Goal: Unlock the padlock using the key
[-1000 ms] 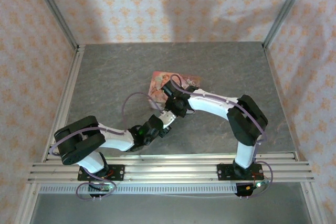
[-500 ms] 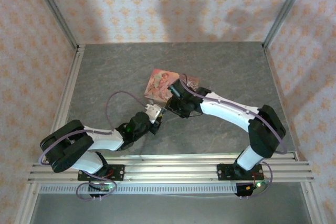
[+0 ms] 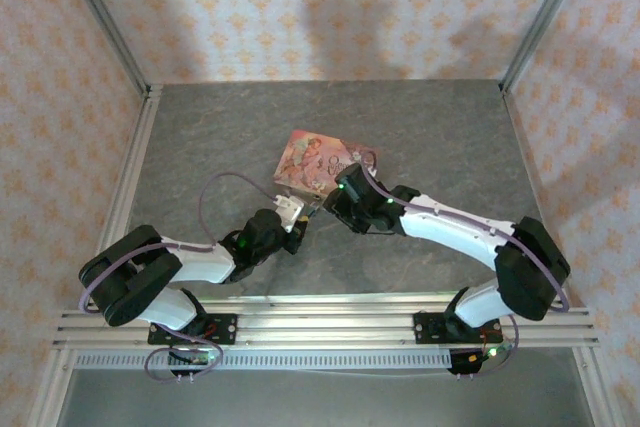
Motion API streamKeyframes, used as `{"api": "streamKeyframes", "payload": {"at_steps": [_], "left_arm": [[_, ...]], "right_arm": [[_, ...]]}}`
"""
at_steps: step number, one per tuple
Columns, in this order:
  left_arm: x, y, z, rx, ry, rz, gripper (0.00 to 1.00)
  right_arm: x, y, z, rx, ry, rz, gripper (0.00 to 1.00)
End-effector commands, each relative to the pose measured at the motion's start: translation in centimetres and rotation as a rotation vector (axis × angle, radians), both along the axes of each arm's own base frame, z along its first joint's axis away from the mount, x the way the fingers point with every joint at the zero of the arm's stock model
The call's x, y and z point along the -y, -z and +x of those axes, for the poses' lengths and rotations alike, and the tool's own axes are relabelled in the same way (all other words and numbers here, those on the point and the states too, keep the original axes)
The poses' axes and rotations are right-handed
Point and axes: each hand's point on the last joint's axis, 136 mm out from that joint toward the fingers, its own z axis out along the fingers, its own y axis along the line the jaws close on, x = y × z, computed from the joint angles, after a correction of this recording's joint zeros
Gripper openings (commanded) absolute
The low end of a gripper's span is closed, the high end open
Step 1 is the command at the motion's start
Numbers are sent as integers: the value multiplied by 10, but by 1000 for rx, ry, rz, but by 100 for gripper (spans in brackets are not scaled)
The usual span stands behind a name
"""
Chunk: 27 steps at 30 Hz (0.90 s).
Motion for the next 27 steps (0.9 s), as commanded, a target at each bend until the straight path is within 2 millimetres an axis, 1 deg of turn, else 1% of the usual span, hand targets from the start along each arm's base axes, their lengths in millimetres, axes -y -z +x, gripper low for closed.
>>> {"api": "streamKeyframes", "payload": {"at_steps": [1, 4, 12, 17, 20, 23, 27], "left_arm": [[6, -14, 4, 28, 16, -13, 0], [7, -16, 5, 34, 20, -17, 0], [8, -19, 6, 42, 8, -65, 0], [9, -19, 5, 42, 10, -78, 0], [10, -19, 5, 42, 10, -87, 0], [10, -20, 4, 42, 11, -90, 0], [8, -21, 3, 45, 9, -90, 0]], "right_arm": [[-24, -7, 10, 29, 13, 76, 53], [-35, -2, 11, 14, 14, 96, 52], [-44, 16, 15, -26, 62, 117, 49], [-55, 24, 16, -42, 54, 124, 49], [-61, 30, 17, -49, 44, 114, 47], [-65, 35, 17, -57, 39, 103, 40], [-62, 38, 16, -56, 44, 70, 14]]}}
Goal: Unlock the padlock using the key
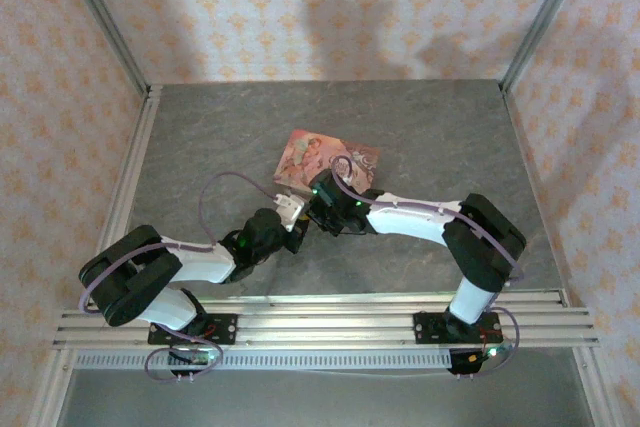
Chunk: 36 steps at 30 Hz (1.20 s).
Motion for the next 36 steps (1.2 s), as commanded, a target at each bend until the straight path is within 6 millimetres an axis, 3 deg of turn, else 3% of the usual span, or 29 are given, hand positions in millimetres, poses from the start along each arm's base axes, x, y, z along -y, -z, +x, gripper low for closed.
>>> {"api": "streamKeyframes", "payload": {"at_steps": [1, 4, 9, 14, 18, 23, 28, 36], "left_arm": [[2, -14, 2, 33, -3, -53, 0], [0, -13, 1, 32, -8, -46, 0], [-3, -15, -1, 33, -16, -48, 0], [-7, -18, -5, 27, -17, -46, 26], [-16, -24, -10, 30, -39, -49, 31], [-35, -32, -14, 34, -106, -43, 35], [-54, -38, -15, 24, -199, -50, 36], [-61, -42, -18, 3, -237, -89, 36]], "right_arm": [[-1, -3, 3, 16, 7, -23, 10], [6, -4, 3, 31, 9, -53, 0], [14, -3, 1, 48, 2, -87, 0], [23, 1, 1, 74, -6, -96, 0], [33, -3, 13, 113, -42, -110, 0], [47, -9, 28, 142, -70, -125, 0], [53, -14, 31, 171, -53, -105, 0], [55, 0, 29, 152, 69, 11, 0]]}}
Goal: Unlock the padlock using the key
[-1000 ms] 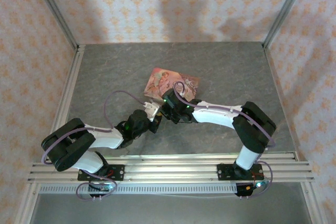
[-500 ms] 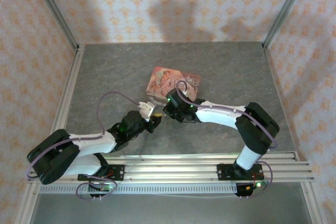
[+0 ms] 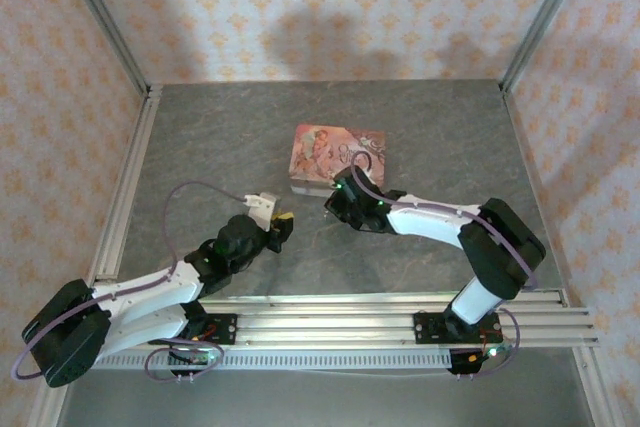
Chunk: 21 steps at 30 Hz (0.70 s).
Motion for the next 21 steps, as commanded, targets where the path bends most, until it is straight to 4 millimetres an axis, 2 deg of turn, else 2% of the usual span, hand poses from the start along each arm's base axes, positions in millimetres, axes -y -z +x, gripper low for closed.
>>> {"api": "streamKeyframes", "payload": {"at_steps": [1, 11, 21], "left_arm": [[-13, 8, -2, -33, -57, 4, 36], [-24, 1, -10, -9, -73, -9, 37], [-35, -11, -19, 19, -75, -21, 38]], "right_arm": [[2, -5, 7, 31, 90, 91, 0], [16, -26, 26, 123, 259, 121, 0], [14, -37, 39, 203, 330, 163, 0]]}}
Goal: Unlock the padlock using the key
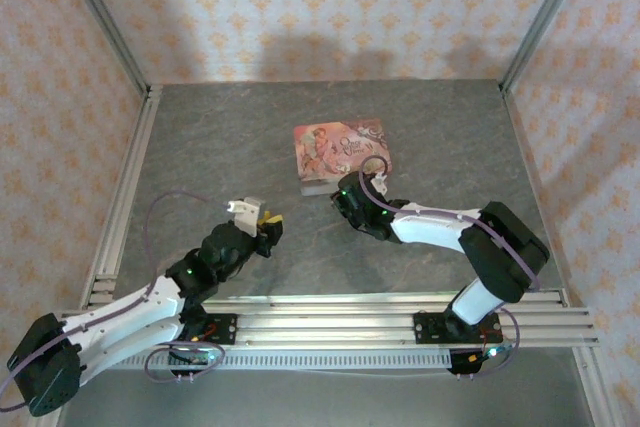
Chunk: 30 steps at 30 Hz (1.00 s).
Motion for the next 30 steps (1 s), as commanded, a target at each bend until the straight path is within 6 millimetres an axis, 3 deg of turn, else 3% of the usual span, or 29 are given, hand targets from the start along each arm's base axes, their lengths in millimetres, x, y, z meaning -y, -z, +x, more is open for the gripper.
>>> {"api": "streamKeyframes", "payload": {"at_steps": [1, 8, 12, 22, 30], "left_arm": [[-12, 6, -2, -17, -38, 26, 38], [-19, 0, -9, 6, -40, 7, 39], [-20, 0, -11, 4, -37, 5, 39], [-23, -4, -17, 3, -32, -18, 39], [-26, -15, -14, -6, -50, 29, 40]], "right_arm": [[-3, -27, 15, 110, 55, 43, 0], [-3, -49, 21, 157, 43, -35, 0], [4, -48, 23, 155, 77, -68, 0], [19, -20, 18, 219, 148, 23, 0], [29, -10, 21, 233, 178, 28, 0]]}}
